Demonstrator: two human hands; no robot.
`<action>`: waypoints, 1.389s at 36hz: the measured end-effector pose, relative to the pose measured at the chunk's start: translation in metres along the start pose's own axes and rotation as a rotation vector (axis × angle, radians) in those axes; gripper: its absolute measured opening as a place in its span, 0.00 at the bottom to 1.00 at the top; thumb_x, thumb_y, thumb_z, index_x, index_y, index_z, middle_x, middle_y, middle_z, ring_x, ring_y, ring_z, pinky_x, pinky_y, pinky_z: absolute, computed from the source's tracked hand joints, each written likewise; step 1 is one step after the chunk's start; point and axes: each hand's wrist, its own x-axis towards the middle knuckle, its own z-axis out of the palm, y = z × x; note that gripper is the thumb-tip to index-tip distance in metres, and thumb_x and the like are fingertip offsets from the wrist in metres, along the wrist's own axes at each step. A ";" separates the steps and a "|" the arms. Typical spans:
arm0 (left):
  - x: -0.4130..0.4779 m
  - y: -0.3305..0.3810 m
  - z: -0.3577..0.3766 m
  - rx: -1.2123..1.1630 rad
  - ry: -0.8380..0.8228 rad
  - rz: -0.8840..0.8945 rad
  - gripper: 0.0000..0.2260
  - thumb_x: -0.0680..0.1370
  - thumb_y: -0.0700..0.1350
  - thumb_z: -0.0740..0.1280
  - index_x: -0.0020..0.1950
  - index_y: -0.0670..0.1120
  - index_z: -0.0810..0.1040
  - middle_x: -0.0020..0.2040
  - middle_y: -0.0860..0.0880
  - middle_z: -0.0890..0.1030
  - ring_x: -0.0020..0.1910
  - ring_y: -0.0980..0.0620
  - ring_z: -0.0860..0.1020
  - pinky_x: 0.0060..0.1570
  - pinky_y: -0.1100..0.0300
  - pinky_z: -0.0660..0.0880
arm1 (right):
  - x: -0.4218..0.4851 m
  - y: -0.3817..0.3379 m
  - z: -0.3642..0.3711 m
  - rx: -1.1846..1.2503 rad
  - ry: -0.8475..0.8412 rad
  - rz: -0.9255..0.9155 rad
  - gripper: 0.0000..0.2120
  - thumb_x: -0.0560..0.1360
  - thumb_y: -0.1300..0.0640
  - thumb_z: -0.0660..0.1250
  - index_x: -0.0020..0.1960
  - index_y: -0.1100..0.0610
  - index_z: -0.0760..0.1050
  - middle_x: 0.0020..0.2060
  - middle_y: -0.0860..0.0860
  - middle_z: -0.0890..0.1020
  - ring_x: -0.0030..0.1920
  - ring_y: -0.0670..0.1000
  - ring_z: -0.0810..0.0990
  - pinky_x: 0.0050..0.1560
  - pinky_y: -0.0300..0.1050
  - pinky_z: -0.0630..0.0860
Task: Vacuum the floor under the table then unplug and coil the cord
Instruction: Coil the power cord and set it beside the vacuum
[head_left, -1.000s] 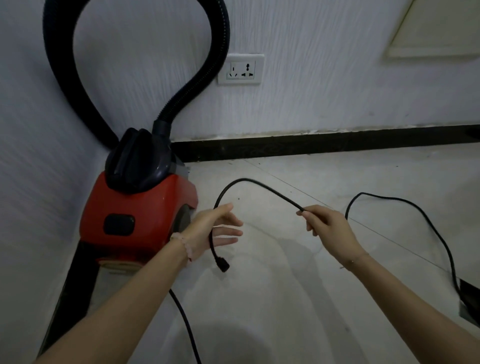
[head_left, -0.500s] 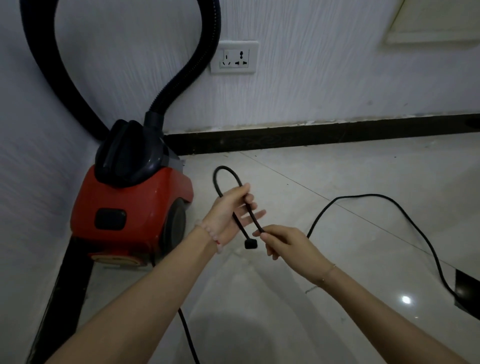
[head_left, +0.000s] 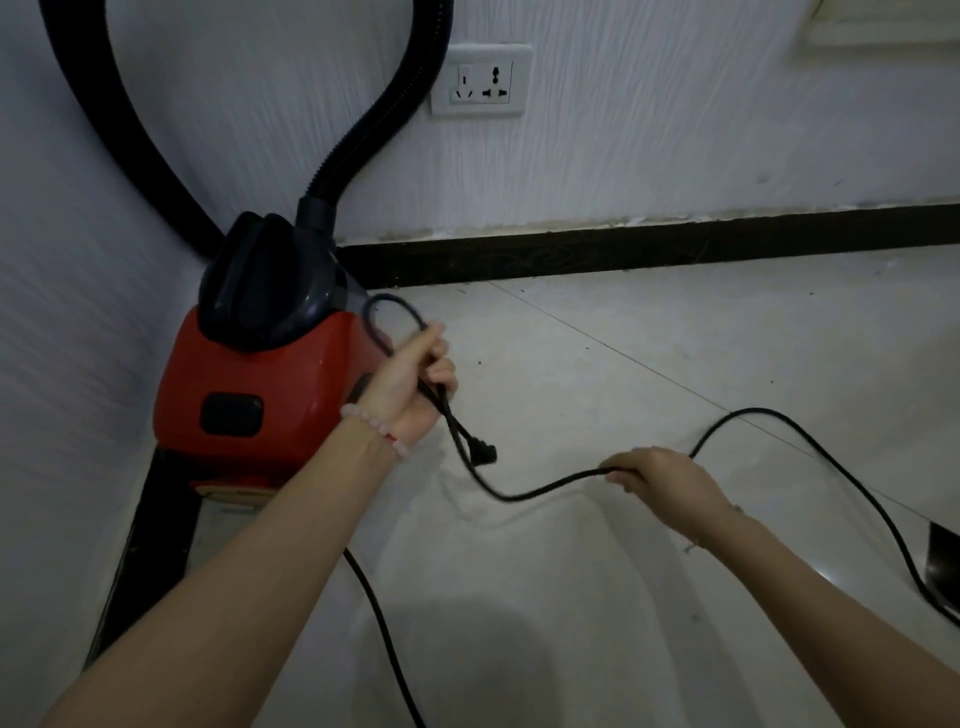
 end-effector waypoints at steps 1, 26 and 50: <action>-0.001 -0.008 0.002 0.080 -0.001 -0.026 0.08 0.80 0.40 0.61 0.41 0.45 0.72 0.30 0.51 0.71 0.20 0.61 0.66 0.19 0.72 0.66 | 0.002 -0.007 -0.004 -0.001 0.031 -0.017 0.13 0.80 0.49 0.60 0.59 0.49 0.80 0.53 0.48 0.84 0.52 0.50 0.80 0.48 0.43 0.71; -0.017 -0.047 -0.006 0.449 -0.267 -0.186 0.07 0.78 0.40 0.62 0.40 0.47 0.75 0.21 0.55 0.64 0.18 0.61 0.61 0.21 0.69 0.63 | 0.007 -0.013 -0.037 0.550 0.154 0.084 0.01 0.74 0.55 0.69 0.46 0.51 0.79 0.41 0.44 0.82 0.44 0.41 0.78 0.42 0.27 0.69; -0.003 -0.089 0.015 0.626 -0.075 -0.029 0.10 0.72 0.44 0.73 0.51 0.47 0.76 0.44 0.46 0.81 0.40 0.52 0.78 0.43 0.59 0.76 | -0.004 -0.072 -0.020 0.943 0.069 0.034 0.08 0.79 0.63 0.62 0.50 0.55 0.79 0.37 0.50 0.78 0.33 0.48 0.77 0.34 0.37 0.79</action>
